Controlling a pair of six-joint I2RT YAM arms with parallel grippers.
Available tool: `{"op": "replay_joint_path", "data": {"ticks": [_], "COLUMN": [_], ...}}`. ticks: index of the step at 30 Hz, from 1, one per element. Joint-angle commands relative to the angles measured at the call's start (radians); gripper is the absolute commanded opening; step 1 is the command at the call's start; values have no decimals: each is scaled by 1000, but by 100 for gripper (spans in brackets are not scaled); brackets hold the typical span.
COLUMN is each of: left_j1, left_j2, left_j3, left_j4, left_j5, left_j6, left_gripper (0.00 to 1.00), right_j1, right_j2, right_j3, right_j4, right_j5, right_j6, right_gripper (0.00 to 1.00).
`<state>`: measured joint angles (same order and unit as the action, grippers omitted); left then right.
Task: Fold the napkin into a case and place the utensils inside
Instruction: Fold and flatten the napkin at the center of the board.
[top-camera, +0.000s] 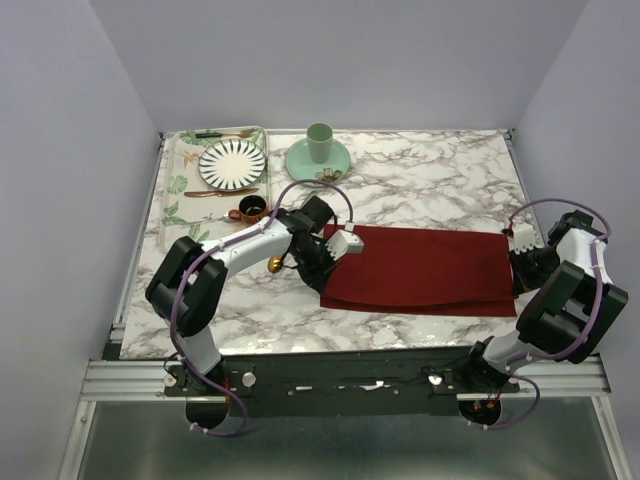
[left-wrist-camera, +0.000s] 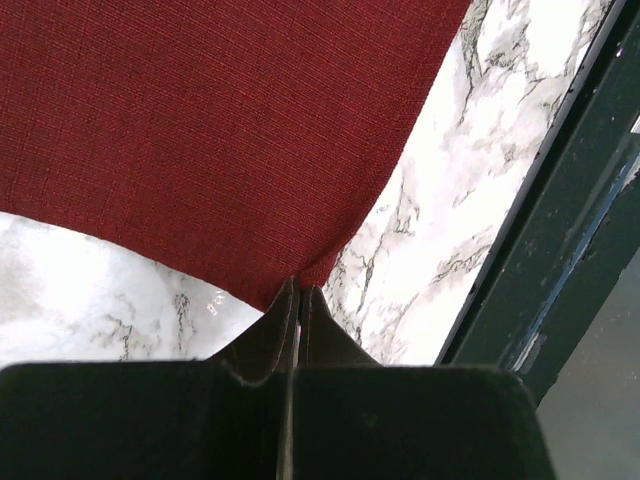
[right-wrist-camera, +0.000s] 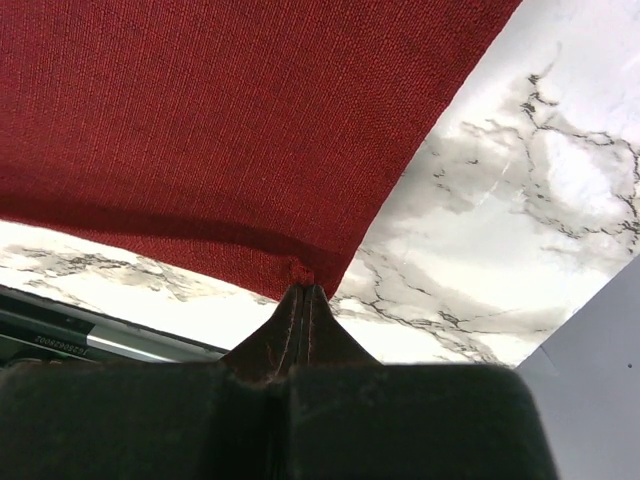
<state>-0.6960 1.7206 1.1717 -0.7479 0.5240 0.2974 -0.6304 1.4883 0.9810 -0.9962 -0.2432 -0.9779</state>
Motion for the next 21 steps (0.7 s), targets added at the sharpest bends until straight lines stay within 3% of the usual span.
{"op": "replay_joint_path", "data": {"ticks": [1, 6, 8, 9, 11, 15, 19, 21], "left_j1": [-16, -30, -30, -30, -28, -14, -3, -4], "left_j2": [4, 30, 33, 31, 19, -26, -50, -43], "left_j3": [11, 6, 6, 8, 11, 13, 23, 32], "left_j4": [-4, 1, 2, -5, -18, -39, -25, -5], "left_j5": [-4, -6, 1, 2, 4, 13, 11, 1], "left_j6": [-7, -7, -4, -3, 12, 25, 16, 8], "left_gripper": [0, 4, 17, 22, 36, 45, 47, 47], "right_j1": [-11, -11, -11, -12, -18, -41, -54, -54], "right_j2": [39, 72, 76, 75, 53, 35, 62, 78], "right_j3": [12, 15, 18, 18, 24, 87, 171, 182], "right_j4": [-4, 25, 18, 8, -4, -88, -153, -165], "right_j5": [-7, 13, 13, 12, 9, -45, -103, -126], "right_j6": [-7, -2, -5, -7, -19, -27, -5, 5], "right_gripper": [1, 11, 19, 31, 42, 60, 60, 55]}}
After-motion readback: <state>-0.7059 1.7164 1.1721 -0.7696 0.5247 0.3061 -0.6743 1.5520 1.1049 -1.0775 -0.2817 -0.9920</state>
